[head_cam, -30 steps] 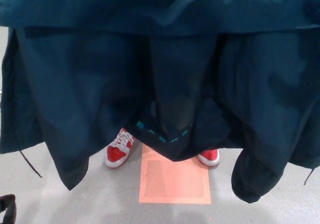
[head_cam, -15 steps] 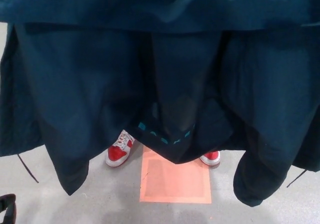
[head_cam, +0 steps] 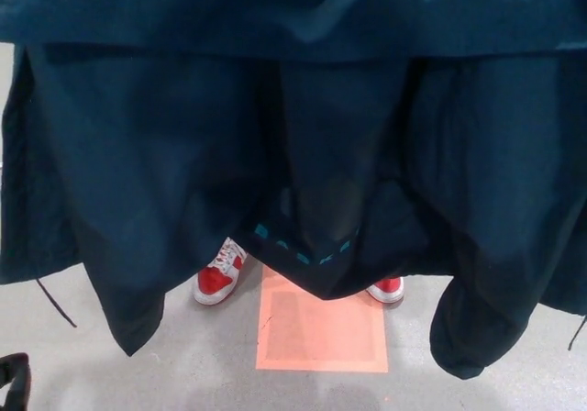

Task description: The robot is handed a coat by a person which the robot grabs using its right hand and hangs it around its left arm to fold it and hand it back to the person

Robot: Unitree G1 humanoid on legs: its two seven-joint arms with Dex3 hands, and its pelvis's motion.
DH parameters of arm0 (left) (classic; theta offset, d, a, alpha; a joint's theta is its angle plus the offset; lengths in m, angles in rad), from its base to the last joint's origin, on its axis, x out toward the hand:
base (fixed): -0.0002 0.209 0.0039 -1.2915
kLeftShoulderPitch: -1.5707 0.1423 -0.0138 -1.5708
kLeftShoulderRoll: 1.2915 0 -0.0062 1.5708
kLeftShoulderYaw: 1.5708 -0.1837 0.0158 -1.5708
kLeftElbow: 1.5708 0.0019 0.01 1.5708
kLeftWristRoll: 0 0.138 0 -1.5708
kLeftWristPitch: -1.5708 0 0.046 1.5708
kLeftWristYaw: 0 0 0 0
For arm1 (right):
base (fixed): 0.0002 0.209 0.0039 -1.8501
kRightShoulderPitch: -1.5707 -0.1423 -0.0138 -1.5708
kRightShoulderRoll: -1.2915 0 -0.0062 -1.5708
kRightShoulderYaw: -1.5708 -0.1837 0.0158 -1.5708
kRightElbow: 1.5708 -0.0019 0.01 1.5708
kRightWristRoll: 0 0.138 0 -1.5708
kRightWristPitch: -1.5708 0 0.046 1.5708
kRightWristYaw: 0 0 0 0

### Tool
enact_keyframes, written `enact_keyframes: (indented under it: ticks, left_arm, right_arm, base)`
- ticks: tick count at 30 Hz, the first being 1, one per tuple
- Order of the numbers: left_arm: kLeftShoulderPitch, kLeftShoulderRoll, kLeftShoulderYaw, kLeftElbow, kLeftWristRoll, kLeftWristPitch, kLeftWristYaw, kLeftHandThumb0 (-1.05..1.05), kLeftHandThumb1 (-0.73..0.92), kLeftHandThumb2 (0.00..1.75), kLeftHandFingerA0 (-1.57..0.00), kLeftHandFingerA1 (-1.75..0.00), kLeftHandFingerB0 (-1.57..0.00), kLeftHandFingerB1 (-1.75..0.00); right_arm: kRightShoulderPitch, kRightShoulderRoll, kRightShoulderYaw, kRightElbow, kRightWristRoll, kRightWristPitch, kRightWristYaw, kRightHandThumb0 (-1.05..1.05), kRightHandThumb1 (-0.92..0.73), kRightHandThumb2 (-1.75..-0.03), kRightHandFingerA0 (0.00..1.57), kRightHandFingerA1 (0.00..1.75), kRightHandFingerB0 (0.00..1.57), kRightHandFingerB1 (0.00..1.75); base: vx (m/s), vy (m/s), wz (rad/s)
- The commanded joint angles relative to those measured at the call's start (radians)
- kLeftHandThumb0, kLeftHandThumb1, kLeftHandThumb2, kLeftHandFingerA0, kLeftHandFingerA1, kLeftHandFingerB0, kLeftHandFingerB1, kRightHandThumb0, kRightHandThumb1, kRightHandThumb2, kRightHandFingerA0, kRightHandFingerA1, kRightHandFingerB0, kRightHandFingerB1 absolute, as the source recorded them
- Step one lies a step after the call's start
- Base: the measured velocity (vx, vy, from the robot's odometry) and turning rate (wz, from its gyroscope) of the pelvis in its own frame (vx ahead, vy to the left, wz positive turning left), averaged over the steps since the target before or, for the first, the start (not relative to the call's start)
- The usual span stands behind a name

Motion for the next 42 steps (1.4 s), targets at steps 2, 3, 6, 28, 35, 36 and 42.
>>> enact_keyframes:
  ticks: [2,3,6,28,35,36,42]
  left_arm:
    - [0.003,0.033,0.005,-0.009,-0.008,-0.074,-0.031,-0.67,0.92,0.72,-0.10,-0.30,-0.10,-0.28]
    - [-0.001,0.033,0.005,-0.009,-0.008,-0.064,-0.027,-0.75,0.77,1.07,-0.07,-0.44,-0.03,-0.39]
    - [-0.005,0.032,0.009,-0.007,-0.012,-0.051,-0.023,-0.69,0.74,1.07,-0.05,-0.42,-0.04,-0.38]
    - [0.043,0.015,0.039,-0.014,-0.053,-0.055,-0.044,-0.71,0.70,1.03,-0.04,-0.44,-0.03,-0.37]
    - [0.046,0.025,0.027,-0.017,-0.034,-0.068,-0.059,-0.73,0.92,0.69,-0.10,-0.30,-0.09,-0.26]
    - [0.048,0.023,0.028,-0.019,-0.033,-0.075,-0.051,-0.79,0.75,1.05,-0.07,-0.41,-0.07,-0.32]
    - [0.049,0.018,0.039,-0.022,-0.045,-0.082,-0.060,-0.72,0.71,1.05,-0.03,-0.42,-0.04,-0.34]
  right_arm:
    - [-0.334,0.187,0.403,0.608,-0.250,0.227,0.569,-0.98,-0.65,-0.98,0.00,0.03,0.03,0.05]
    - [-0.348,0.204,0.429,0.644,-0.271,0.215,0.583,-0.98,-0.64,-1.00,0.00,0.00,0.01,0.03]
    - [-0.382,0.243,0.483,0.722,-0.306,0.198,0.618,-1.00,-0.65,-0.99,0.03,0.00,0.11,0.09]
    - [-0.361,0.386,0.632,0.906,-0.359,0.101,0.755,-0.96,-0.58,-1.00,0.00,0.00,0.04,0.05]
    - [-0.361,0.423,0.622,0.979,-0.395,0.085,0.780,-0.97,-0.55,-0.98,0.00,0.00,0.00,0.00]
    - [-0.354,0.420,0.642,0.966,-0.434,0.092,0.749,-0.95,-0.54,-0.97,0.00,0.04,0.00,0.02]
    - [-0.350,0.419,0.786,0.923,-0.651,-0.072,0.613,-0.91,-0.75,-0.63,0.19,0.31,0.23,0.30]
  base:
    - [0.00,0.000,0.00]
    - [0.00,0.000,0.00]
    - [0.00,0.000,0.00]
    - [0.00,0.000,0.00]
    - [0.00,0.000,0.00]
    - [0.00,0.000,0.00]
    - [0.00,0.000,0.00]
